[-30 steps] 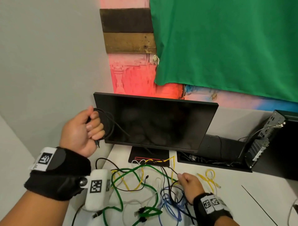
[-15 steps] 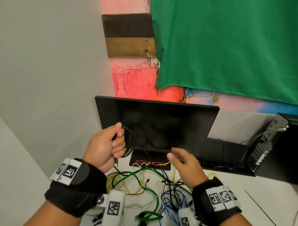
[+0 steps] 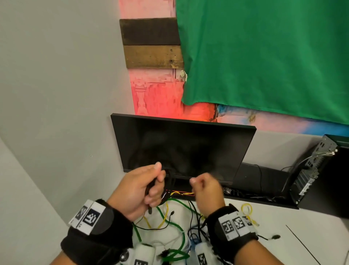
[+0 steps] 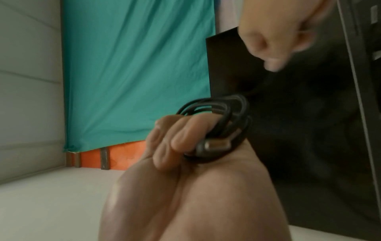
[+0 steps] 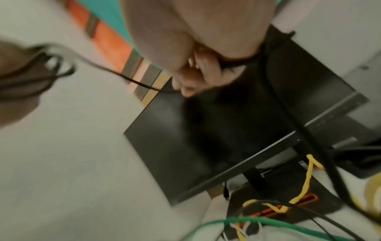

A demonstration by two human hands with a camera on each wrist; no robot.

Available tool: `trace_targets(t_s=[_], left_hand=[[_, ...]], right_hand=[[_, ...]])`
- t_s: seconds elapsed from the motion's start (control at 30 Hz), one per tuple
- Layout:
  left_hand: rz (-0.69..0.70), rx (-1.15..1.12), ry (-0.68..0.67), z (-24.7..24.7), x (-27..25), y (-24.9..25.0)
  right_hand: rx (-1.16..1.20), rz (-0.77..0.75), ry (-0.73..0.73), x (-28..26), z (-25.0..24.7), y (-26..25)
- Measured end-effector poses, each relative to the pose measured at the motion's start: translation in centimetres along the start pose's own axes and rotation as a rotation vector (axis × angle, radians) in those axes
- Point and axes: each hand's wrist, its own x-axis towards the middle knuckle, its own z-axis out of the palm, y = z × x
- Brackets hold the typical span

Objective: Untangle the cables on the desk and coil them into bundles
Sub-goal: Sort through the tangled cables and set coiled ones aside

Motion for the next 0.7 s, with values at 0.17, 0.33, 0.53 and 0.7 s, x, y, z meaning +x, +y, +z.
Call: trace_targets(t_s=[0.17,0.33,0.53,0.7], left_hand=[[0.145,0.425,0.004,0.7,1.3,-2.4],[0.207,0.968,0.000,-0.7,0.6,-4.8],[-0.063,0.604,-0.193,-0.4,0.3,-4.8],[-0.159,0.530,-0.323,-0.1,0.0,-4.7]], right_hand=[[-0.231,-0.182,-0.731,-5.0,2.1,-1.4],[0.094,-0.126,-0.857,-5.2,-1.6,-3.6],[0.148,-0.327,-0.529,-3.7,-3.2,-3.3],[0.035,-0.365,-0.470,-2.0,-3.6,-2.2]])
